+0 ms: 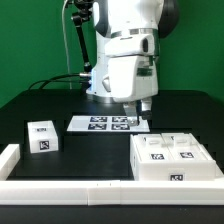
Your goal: Assemble cabinet
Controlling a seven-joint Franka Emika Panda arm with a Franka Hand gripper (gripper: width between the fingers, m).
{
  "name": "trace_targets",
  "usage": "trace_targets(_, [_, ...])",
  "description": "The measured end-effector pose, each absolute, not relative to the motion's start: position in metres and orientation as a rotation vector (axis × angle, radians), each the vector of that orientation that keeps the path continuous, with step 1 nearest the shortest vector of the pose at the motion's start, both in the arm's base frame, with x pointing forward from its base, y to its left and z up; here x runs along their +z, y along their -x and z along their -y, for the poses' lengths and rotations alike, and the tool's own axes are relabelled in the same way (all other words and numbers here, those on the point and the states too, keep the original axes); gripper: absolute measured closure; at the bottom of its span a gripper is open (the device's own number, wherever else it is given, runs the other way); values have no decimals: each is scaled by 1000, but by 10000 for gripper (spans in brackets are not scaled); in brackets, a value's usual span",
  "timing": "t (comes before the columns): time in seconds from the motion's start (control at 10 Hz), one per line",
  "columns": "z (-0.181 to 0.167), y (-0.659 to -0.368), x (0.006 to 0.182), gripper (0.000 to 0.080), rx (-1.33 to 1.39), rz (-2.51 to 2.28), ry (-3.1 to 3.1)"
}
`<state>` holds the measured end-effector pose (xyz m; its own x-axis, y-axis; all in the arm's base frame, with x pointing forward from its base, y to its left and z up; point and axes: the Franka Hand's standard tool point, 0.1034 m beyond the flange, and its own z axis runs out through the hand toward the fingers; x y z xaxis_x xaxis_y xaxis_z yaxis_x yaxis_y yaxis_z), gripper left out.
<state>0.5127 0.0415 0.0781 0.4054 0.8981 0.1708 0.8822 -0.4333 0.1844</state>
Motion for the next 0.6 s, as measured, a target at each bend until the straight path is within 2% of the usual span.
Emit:
trace_targets(0.2, [-57, -506, 74, 2, 419, -1305, -2802])
trace_targets(0.6, [-57, -505, 71, 2, 418, -958, -2985])
